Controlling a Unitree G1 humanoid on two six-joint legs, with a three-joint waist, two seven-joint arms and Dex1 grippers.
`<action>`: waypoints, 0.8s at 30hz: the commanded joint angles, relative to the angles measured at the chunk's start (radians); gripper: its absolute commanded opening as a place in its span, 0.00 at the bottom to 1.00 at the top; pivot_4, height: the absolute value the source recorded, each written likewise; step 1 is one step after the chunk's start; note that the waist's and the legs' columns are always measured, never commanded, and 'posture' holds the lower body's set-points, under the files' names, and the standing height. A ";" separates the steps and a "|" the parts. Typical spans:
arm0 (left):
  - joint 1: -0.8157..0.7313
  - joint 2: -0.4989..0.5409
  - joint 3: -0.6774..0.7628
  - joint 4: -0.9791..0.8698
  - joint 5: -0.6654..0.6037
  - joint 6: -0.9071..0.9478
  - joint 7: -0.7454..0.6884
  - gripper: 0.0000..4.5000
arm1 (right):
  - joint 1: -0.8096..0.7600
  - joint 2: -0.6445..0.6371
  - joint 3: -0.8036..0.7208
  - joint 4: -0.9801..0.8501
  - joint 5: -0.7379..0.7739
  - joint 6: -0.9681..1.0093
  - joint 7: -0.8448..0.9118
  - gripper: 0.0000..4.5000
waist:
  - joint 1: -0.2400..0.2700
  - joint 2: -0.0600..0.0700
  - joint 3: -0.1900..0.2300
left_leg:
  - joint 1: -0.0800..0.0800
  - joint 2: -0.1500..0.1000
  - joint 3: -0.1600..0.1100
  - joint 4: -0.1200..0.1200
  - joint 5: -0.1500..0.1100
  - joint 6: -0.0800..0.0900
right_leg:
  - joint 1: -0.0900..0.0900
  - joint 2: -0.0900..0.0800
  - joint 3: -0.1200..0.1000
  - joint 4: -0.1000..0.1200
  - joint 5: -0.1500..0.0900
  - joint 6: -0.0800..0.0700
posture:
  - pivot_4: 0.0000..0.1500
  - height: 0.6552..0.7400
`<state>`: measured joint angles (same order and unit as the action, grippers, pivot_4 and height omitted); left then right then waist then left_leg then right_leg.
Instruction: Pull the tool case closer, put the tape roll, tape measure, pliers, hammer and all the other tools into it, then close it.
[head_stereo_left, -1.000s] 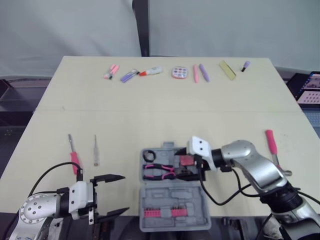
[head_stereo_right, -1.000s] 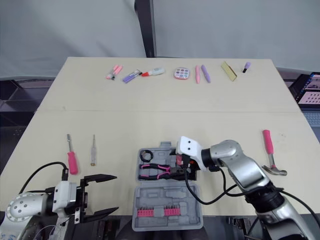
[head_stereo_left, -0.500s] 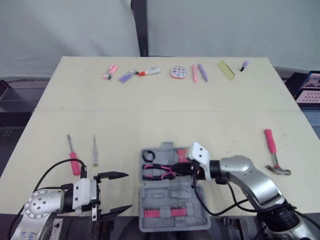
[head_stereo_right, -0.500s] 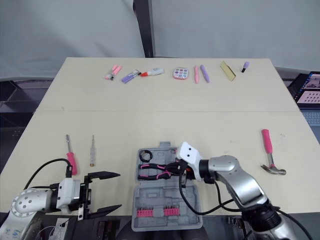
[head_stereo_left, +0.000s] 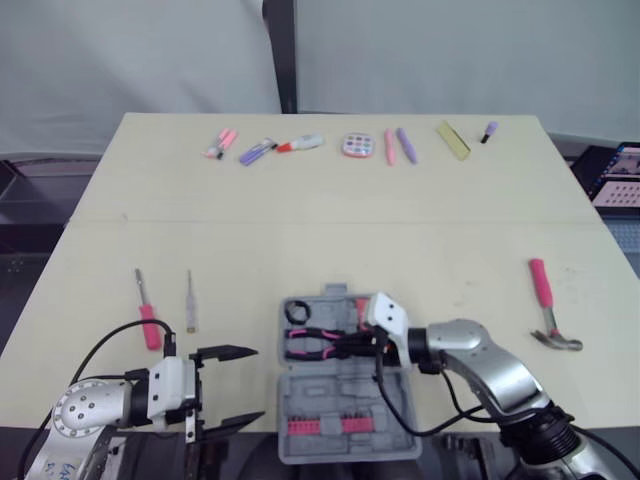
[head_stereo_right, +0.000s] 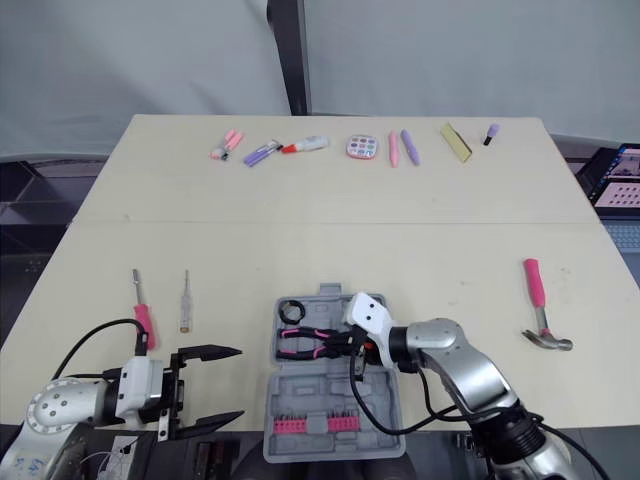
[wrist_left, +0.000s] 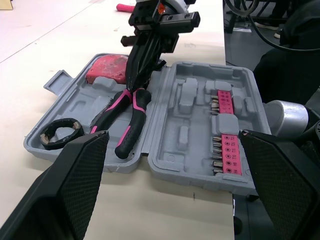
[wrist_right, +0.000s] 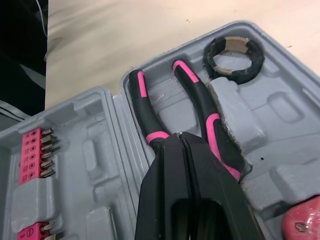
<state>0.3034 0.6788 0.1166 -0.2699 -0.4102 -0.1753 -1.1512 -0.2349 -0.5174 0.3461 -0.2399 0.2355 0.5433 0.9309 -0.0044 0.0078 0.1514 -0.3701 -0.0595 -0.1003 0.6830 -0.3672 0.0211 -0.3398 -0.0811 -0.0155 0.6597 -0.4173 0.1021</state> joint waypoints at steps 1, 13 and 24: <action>0.012 0.011 0.004 -0.024 0.001 -0.007 0.005 1.00 | 0.007 0.004 0.003 0.001 -0.001 -0.030 0.002 0.00 | 0.000 0.000 0.000 | 0.000 0.000 0.000 0.000 0.000 0.000 | 0.000 0.000 0.000 0.000 0.000 0.000 | 1.00 0.69; 0.016 0.022 0.009 -0.061 -0.005 0.019 0.018 1.00 | 0.025 0.007 0.038 0.054 -0.052 -0.046 -0.007 0.00 | -0.001 0.000 0.000 | 0.001 0.000 0.000 0.000 0.000 0.000 | 0.000 0.000 0.000 0.000 0.000 0.000 | 1.00 0.69; 0.016 0.020 0.005 -0.087 -0.007 0.044 0.033 1.00 | 0.021 -0.017 0.114 0.075 -0.142 0.003 -0.032 0.00 | -0.003 -0.002 -0.003 | 0.002 0.001 0.000 -0.001 0.000 0.000 | 0.001 0.000 0.000 0.000 0.000 0.000 | 1.00 0.69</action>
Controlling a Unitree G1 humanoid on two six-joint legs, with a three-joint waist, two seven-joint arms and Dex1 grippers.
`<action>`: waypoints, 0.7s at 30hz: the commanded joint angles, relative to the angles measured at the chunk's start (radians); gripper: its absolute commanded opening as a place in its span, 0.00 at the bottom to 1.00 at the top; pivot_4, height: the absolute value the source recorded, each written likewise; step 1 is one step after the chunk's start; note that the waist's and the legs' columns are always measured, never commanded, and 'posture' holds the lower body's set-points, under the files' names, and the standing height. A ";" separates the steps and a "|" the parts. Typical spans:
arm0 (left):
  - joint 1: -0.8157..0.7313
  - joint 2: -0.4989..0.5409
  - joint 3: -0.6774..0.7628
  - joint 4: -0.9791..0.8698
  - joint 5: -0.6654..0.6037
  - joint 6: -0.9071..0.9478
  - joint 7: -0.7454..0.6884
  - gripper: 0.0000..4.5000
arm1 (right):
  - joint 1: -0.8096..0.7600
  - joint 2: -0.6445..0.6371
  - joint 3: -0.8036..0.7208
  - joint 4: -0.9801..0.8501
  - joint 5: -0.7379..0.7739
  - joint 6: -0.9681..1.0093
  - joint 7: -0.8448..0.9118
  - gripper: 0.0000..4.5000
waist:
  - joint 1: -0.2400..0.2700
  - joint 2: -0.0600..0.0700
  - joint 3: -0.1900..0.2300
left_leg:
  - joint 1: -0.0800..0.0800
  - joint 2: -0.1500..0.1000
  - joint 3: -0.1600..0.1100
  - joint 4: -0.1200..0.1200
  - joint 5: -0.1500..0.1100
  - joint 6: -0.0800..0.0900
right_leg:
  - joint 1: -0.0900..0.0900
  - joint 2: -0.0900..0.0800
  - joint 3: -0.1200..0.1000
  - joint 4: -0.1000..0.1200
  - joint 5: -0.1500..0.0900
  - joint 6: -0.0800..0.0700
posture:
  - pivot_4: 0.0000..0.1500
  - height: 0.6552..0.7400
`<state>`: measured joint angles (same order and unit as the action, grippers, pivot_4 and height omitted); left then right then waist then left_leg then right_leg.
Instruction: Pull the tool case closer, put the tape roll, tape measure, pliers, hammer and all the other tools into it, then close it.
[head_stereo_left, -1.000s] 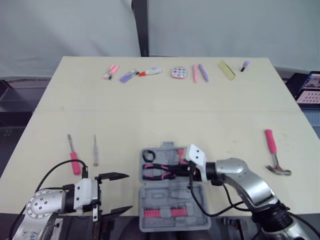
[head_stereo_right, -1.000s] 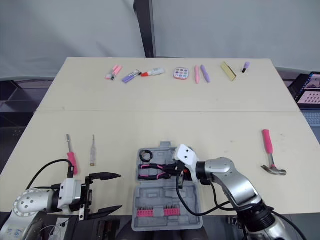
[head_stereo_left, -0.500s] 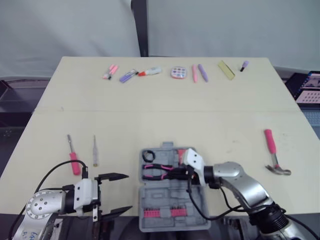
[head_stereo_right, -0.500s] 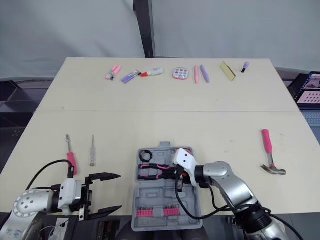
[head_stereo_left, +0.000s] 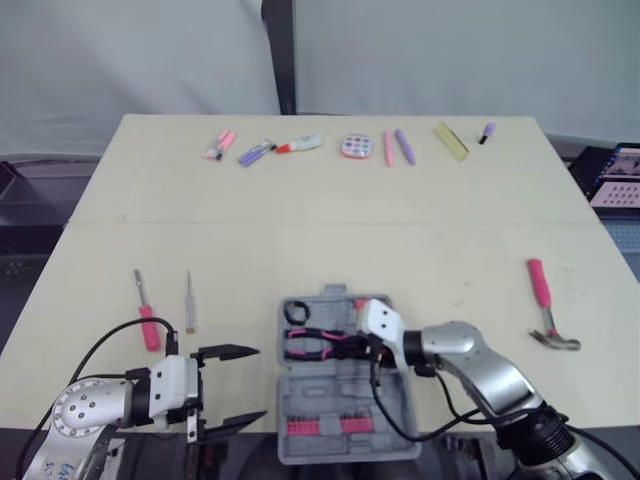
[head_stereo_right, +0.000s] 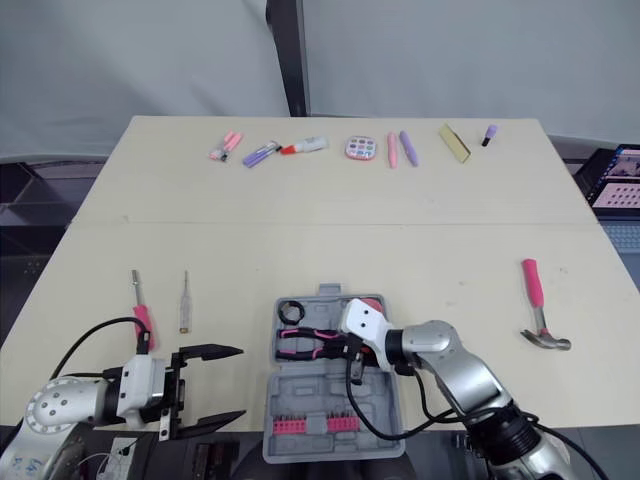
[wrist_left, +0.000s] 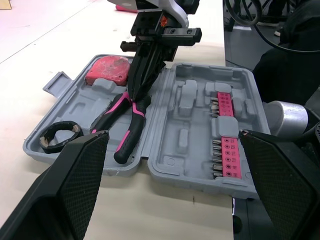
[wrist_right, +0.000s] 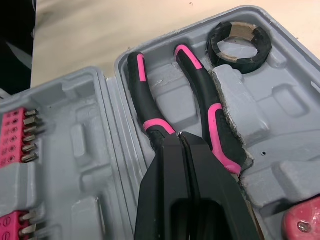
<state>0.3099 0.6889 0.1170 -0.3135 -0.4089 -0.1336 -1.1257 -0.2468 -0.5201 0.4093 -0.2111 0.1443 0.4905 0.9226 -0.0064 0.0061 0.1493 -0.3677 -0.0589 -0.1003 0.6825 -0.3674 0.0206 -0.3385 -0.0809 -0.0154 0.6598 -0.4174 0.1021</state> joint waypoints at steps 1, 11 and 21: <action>0.010 0.010 0.004 -0.047 -0.008 0.005 0.010 1.00 | 0.034 -0.015 0.057 0.047 -0.054 0.064 -0.025 0.00 | -0.001 -0.001 -0.001 | 0.000 0.000 0.000 0.000 0.000 0.000 | 0.000 0.000 0.000 0.000 0.000 0.000 | 1.00 0.69; 0.009 0.009 0.002 -0.068 -0.007 0.029 0.021 1.00 | 0.037 -0.047 0.113 0.068 -0.120 0.092 -0.046 0.00 | 0.000 -0.001 -0.008 | 0.002 0.000 0.000 0.000 0.000 0.000 | 0.002 0.000 0.000 -0.001 0.000 0.000 | 1.00 0.69; 0.010 0.006 -0.004 -0.077 -0.006 0.043 0.028 1.00 | 0.046 -0.056 0.138 0.094 -0.155 0.106 -0.065 0.00 | 0.002 0.000 -0.014 | 0.017 0.001 -0.001 -0.008 -0.001 -0.001 | 0.022 0.001 0.000 -0.016 -0.001 -0.002 | 1.00 0.69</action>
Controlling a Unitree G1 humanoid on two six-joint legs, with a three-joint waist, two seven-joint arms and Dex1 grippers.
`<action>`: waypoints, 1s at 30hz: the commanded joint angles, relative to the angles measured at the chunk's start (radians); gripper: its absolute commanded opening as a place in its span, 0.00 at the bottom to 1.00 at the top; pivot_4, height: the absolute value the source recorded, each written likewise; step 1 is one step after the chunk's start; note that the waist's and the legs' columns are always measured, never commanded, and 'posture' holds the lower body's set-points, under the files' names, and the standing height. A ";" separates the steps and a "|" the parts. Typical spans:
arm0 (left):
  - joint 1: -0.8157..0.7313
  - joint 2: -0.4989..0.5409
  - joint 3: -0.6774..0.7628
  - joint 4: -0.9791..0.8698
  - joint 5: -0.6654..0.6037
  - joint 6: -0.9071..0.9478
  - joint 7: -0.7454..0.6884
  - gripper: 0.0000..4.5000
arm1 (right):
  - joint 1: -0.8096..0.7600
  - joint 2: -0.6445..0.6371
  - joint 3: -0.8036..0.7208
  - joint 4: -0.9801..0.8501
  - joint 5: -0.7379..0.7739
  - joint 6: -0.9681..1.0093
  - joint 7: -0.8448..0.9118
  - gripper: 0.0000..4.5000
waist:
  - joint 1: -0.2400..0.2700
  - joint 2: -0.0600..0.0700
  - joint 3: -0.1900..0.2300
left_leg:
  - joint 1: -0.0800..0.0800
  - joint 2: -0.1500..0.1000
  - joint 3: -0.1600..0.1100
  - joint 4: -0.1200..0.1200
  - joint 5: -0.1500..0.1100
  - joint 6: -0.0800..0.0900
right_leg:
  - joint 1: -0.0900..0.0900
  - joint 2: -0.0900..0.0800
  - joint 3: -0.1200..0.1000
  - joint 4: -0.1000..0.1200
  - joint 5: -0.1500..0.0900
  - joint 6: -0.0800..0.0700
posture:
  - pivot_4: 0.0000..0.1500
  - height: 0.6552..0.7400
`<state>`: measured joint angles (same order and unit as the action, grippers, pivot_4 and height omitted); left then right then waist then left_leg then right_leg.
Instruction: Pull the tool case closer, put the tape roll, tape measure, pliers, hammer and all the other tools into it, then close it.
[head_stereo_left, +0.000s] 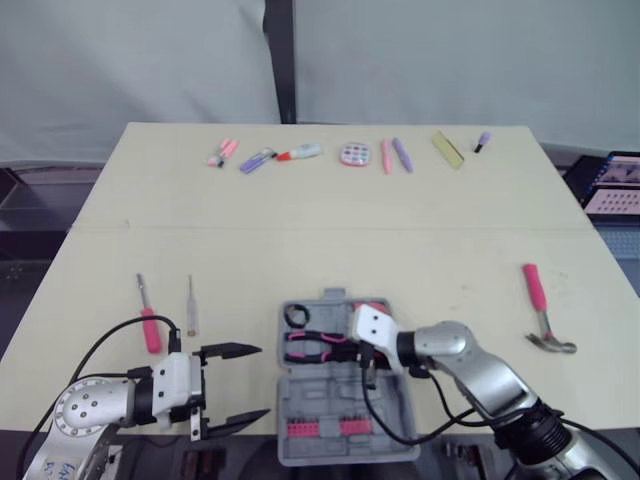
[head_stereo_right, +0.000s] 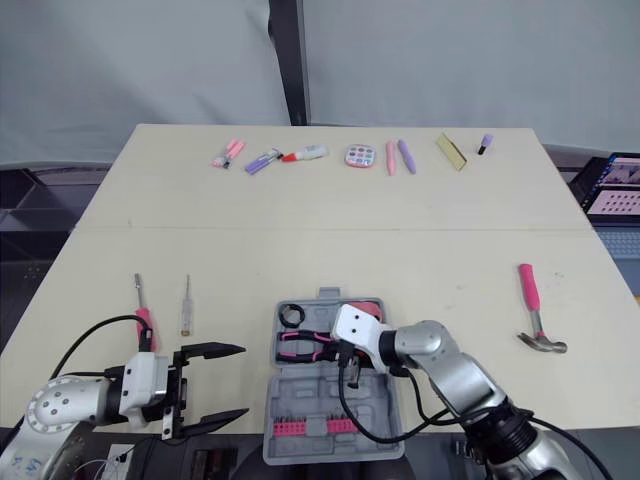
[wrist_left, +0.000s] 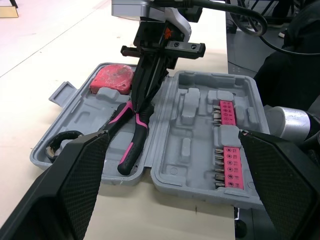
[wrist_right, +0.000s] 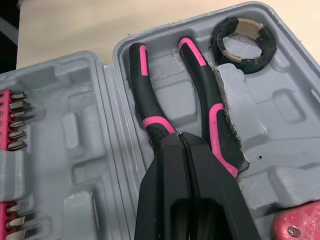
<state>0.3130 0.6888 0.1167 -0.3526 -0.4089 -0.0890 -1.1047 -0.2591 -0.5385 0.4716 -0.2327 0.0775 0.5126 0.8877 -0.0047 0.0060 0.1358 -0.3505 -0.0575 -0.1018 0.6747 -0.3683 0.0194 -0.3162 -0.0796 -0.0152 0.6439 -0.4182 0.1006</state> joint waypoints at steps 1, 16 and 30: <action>0.007 0.005 -0.004 -0.039 -0.005 0.000 0.008 1.00 | 0.057 -0.039 0.077 0.118 -0.092 0.086 -0.033 0.00 | 0.000 0.000 -0.001 | 0.000 0.000 0.000 0.000 0.000 0.000 | 0.000 0.000 0.000 0.000 0.000 0.000 | 1.00 0.69; 0.003 0.005 -0.024 -0.040 -0.003 0.011 0.025 1.00 | 0.062 -0.052 0.116 0.168 -0.145 0.106 -0.042 0.00 | 0.001 0.003 -0.006 | 0.015 0.000 -0.001 -0.011 0.000 0.000 | 0.013 0.000 0.001 -0.017 0.000 -0.001 | 1.00 0.69; -0.018 -0.062 -0.021 -0.029 -0.026 0.155 0.154 1.00 | 0.158 -0.035 -0.380 -0.273 0.166 0.228 -0.108 0.00 | 0.015 0.015 0.005 | -0.006 -0.002 0.000 -0.006 0.002 0.000 | 0.000 0.000 0.006 -0.014 0.000 0.000 | 1.00 0.69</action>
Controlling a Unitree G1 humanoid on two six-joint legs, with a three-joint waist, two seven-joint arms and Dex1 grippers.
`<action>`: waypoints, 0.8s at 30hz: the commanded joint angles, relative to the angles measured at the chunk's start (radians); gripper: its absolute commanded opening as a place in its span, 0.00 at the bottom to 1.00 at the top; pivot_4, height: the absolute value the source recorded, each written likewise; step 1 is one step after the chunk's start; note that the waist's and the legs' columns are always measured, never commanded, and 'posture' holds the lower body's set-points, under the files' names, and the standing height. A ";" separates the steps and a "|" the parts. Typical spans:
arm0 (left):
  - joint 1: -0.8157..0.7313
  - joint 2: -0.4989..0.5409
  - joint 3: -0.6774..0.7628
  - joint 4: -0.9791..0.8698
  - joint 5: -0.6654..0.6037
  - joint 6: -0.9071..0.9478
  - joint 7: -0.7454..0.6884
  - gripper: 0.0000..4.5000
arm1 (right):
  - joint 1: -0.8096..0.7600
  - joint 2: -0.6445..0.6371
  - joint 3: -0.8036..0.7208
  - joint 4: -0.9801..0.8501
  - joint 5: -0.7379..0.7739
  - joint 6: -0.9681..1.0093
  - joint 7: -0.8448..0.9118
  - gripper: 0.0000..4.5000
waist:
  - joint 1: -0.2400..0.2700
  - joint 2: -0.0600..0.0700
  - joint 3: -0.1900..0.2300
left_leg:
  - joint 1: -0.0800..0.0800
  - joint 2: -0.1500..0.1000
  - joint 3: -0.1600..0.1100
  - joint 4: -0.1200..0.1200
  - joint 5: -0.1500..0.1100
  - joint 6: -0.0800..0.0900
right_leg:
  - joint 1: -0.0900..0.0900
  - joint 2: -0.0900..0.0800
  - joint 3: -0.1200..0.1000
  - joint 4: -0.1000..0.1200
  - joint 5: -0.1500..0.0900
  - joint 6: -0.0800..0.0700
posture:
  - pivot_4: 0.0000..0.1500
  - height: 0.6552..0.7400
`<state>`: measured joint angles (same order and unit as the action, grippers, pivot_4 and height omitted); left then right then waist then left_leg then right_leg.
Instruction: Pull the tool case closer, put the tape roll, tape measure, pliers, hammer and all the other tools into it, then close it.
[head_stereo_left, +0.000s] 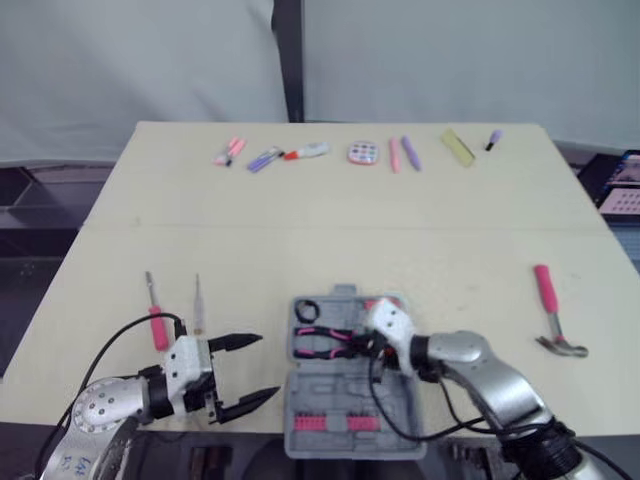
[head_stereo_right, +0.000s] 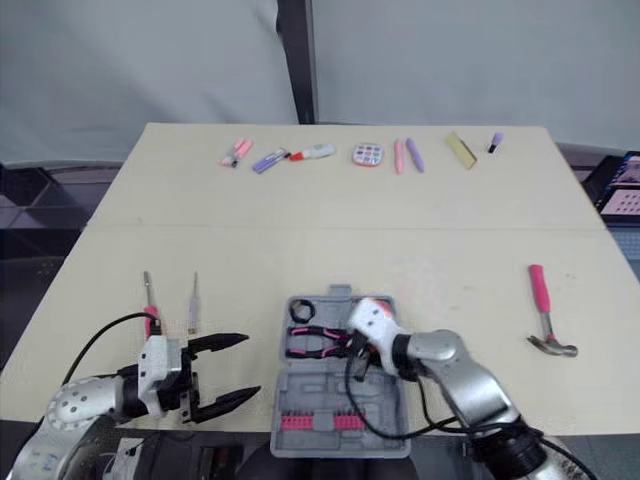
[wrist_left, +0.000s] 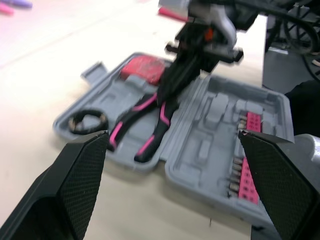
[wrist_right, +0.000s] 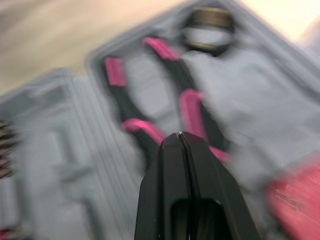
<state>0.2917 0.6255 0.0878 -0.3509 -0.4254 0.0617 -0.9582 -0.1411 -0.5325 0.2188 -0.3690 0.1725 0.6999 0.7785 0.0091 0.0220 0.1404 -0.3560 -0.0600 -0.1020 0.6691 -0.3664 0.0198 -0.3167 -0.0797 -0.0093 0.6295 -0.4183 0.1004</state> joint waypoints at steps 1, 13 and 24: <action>0.005 0.004 0.009 -0.030 -0.008 0.003 0.006 1.00 | 0.064 -0.061 -0.160 -0.177 0.093 0.047 0.010 0.00 | 0.002 -0.001 0.001 | -0.002 0.000 0.000 0.000 0.000 0.000 | -0.003 0.000 -0.001 0.002 0.000 0.000 | 1.00 0.69; 0.105 -0.037 0.019 0.044 0.029 -0.059 0.023 1.00 | 0.572 -0.165 -0.546 -0.408 0.253 -0.023 0.085 0.00 | -0.008 -0.010 0.012 | -0.005 0.002 0.003 -0.001 0.003 0.000 | -0.003 0.000 -0.004 -0.002 0.000 0.000 | 1.00 0.69; 0.156 -0.048 0.061 0.072 0.012 -0.056 0.042 1.00 | 0.828 -0.158 -0.663 -0.377 0.301 -0.070 0.137 0.52 | -0.005 -0.011 0.013 | -0.004 0.002 0.003 -0.003 0.004 0.000 | -0.003 0.000 -0.004 -0.002 0.000 0.000 | 1.00 0.69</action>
<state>0.4390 0.5830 0.1388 -0.2645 -0.3956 0.0092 -0.9181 0.6707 -0.6937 -0.4212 -0.7403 0.4533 0.6514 0.8963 0.0044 0.0112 0.1534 -0.3597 -0.0578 -0.0986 0.6665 -0.3629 0.0194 -0.3194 -0.0795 -0.0129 0.6274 -0.4181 0.1008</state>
